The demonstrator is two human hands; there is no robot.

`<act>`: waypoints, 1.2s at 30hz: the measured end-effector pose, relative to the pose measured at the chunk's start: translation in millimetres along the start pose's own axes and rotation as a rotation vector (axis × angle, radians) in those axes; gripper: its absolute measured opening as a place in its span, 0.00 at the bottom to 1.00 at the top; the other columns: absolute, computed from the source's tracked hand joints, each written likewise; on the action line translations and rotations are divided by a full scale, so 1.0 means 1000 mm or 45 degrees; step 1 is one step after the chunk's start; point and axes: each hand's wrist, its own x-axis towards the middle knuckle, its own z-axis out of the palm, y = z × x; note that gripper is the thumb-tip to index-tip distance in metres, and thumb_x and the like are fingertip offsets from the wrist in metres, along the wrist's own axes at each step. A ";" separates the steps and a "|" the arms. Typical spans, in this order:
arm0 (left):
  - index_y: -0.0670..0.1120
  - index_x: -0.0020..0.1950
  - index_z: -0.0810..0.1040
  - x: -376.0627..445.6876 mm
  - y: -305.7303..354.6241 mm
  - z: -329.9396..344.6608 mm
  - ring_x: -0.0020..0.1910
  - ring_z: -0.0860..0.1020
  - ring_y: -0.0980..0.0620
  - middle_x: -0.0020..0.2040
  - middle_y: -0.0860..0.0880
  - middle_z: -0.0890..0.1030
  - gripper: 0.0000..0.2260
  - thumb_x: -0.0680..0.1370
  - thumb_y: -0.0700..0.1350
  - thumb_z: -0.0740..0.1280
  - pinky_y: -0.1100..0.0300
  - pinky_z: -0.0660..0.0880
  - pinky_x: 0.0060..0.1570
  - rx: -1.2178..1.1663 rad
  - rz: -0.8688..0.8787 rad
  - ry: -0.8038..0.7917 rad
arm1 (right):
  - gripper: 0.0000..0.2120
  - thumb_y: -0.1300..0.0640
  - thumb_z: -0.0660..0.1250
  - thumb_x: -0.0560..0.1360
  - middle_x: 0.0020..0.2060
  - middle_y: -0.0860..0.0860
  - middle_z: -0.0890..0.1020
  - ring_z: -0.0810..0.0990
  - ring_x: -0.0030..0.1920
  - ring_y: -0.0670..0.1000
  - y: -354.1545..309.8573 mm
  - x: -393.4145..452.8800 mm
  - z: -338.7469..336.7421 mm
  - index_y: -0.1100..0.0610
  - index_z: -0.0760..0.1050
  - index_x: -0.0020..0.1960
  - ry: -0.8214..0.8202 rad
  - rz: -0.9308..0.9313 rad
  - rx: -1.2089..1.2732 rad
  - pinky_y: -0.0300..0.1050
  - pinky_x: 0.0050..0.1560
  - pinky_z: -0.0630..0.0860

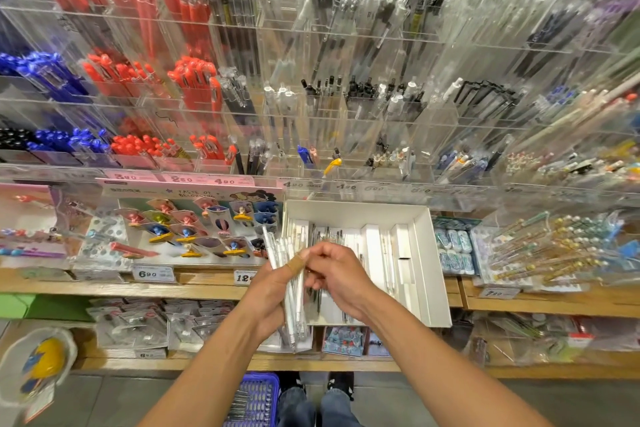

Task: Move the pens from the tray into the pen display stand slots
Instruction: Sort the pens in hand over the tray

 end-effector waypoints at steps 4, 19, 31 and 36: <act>0.40 0.54 0.80 -0.001 -0.001 0.000 0.29 0.77 0.51 0.36 0.43 0.80 0.15 0.68 0.40 0.76 0.59 0.76 0.27 0.026 -0.012 -0.048 | 0.11 0.51 0.72 0.73 0.34 0.52 0.81 0.77 0.28 0.46 0.008 0.010 -0.012 0.59 0.77 0.44 0.099 0.026 -0.027 0.38 0.28 0.73; 0.35 0.53 0.78 0.002 -0.001 -0.025 0.32 0.79 0.50 0.38 0.43 0.81 0.17 0.66 0.37 0.74 0.61 0.78 0.30 -0.079 -0.063 0.150 | 0.09 0.59 0.65 0.78 0.35 0.52 0.79 0.77 0.33 0.50 0.060 0.095 -0.066 0.60 0.75 0.40 0.670 0.410 -1.398 0.38 0.29 0.70; 0.35 0.52 0.80 -0.027 -0.010 -0.048 0.39 0.81 0.48 0.43 0.41 0.82 0.15 0.67 0.39 0.73 0.54 0.78 0.39 -0.107 0.053 0.220 | 0.05 0.52 0.61 0.80 0.50 0.51 0.78 0.77 0.45 0.50 0.010 0.035 -0.041 0.53 0.72 0.54 0.243 0.070 -0.721 0.46 0.44 0.73; 0.33 0.54 0.79 -0.071 -0.032 -0.059 0.38 0.82 0.45 0.43 0.38 0.84 0.13 0.71 0.36 0.70 0.54 0.81 0.37 -0.273 0.184 0.340 | 0.02 0.59 0.65 0.78 0.49 0.57 0.79 0.77 0.43 0.53 -0.006 0.003 0.012 0.56 0.73 0.49 -0.180 0.054 -0.598 0.45 0.36 0.76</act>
